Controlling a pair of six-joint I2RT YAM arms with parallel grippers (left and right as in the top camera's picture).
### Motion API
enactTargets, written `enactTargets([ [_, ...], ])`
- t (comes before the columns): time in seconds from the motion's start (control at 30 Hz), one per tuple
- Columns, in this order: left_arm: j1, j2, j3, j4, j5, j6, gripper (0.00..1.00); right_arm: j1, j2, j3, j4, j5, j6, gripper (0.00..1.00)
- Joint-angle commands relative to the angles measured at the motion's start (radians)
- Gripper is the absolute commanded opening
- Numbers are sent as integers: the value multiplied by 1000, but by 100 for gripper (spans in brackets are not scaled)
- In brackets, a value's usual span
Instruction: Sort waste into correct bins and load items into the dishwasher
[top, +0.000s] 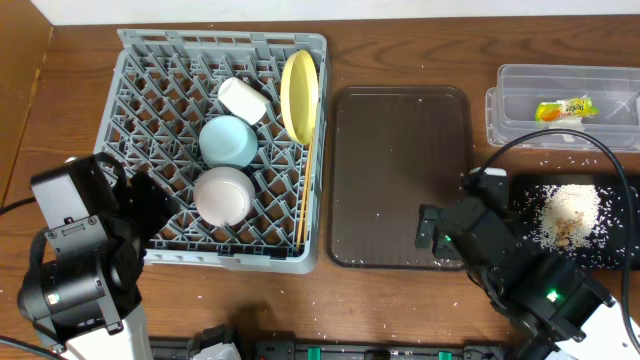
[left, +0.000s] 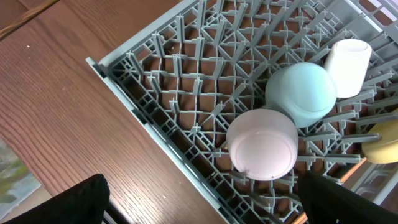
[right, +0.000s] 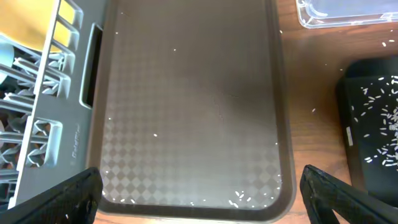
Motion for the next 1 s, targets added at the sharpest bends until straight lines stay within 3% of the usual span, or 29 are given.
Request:
enactTargets([
  [0.0, 4, 1, 10, -2, -11, -13, 98, 8, 9, -7, -26, 37, -17, 99],
  [0.33, 4, 1, 10, -2, -11, -13, 98, 8, 30, -8, -191, 10, -25, 99],
  [0.5, 4, 1, 10, -2, -11, -13, 98, 8, 33, -52, -146, -3, -35, 99],
  [0.63, 4, 1, 10, -2, -11, -13, 98, -17, -23, -153, 17, -29, -174, 99],
  [0.77, 4, 1, 10, -2, -11, -13, 98, -144, -179, -397, 360, -229, -408, 99],
  [0.97, 4, 1, 10, -2, -11, -13, 98, -381, -455, -703, 689, -434, -443, 99],
])
